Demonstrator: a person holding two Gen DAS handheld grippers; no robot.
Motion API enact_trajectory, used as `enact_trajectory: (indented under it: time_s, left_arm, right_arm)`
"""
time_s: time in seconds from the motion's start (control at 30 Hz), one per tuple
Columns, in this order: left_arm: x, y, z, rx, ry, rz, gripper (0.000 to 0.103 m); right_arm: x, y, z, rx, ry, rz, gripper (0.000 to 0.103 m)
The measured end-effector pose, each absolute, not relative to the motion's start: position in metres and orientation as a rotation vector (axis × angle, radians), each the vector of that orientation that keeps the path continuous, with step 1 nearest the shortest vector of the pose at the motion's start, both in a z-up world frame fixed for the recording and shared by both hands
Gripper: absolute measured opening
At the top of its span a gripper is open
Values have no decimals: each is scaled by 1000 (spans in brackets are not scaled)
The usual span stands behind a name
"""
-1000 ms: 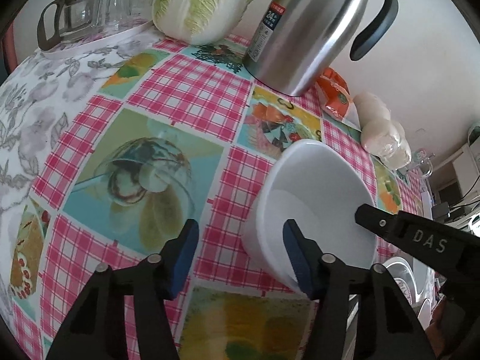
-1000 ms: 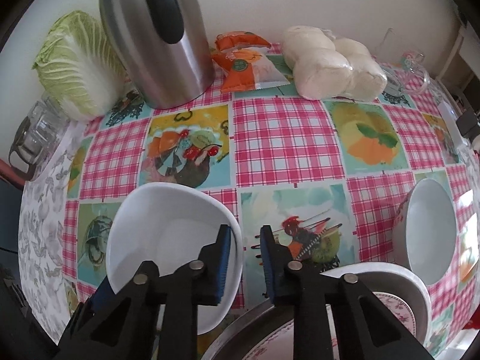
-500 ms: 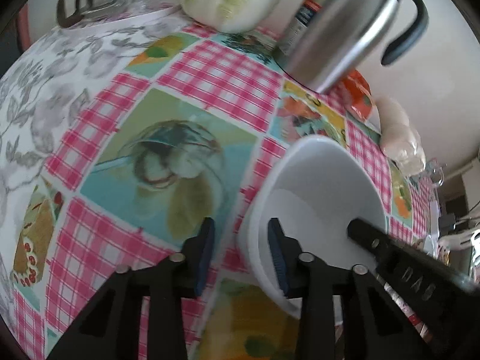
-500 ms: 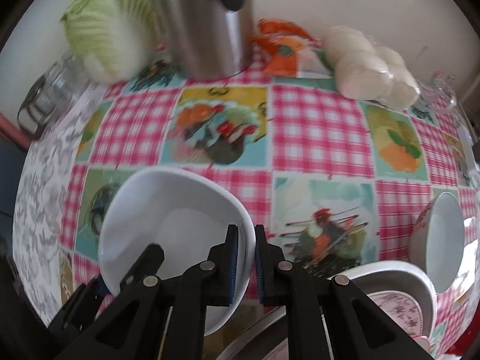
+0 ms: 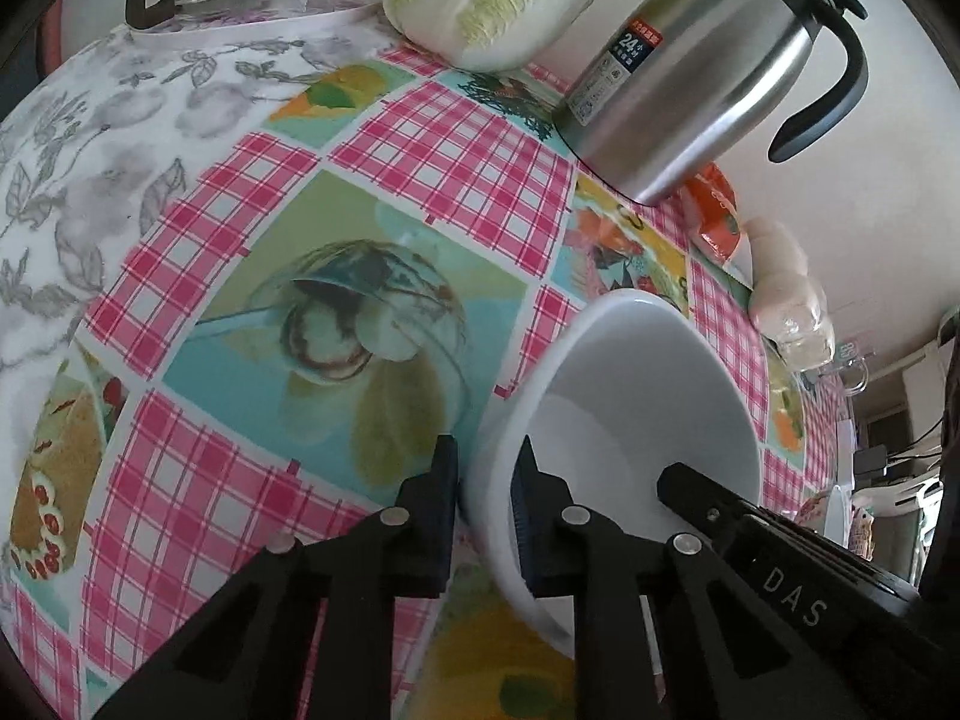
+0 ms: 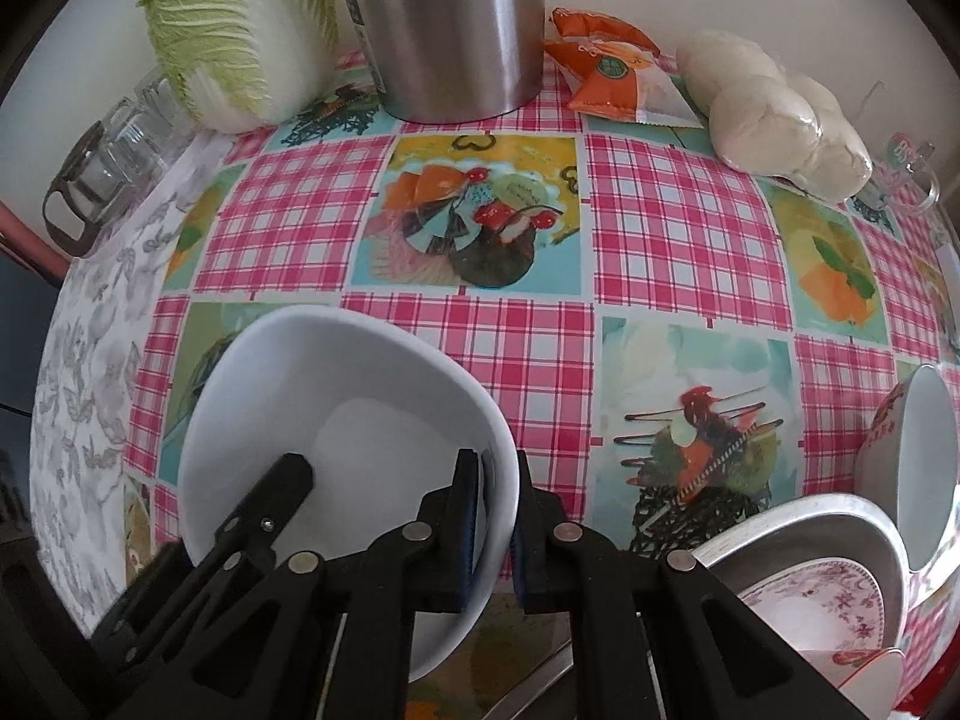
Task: Organize plates and bowls
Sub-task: 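Lift the white square bowl with both grippers toward the steel basin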
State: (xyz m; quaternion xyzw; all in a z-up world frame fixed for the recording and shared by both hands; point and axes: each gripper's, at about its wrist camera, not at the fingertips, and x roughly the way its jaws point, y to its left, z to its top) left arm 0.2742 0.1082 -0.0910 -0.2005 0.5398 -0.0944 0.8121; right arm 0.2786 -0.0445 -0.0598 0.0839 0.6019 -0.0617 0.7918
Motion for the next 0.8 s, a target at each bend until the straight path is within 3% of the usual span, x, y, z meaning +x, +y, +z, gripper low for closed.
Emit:
enact_trajectory:
  time_s: [0.33,0.8]
  left_arm:
    - [264,115,-64,-445,1106,-219,17]
    - [212,103,25,-395,953,-283,17]
  right_arm:
    - [270,-42,-43,179,1254,-122,10]
    - [214,-58,47,220,1111,-80,10]
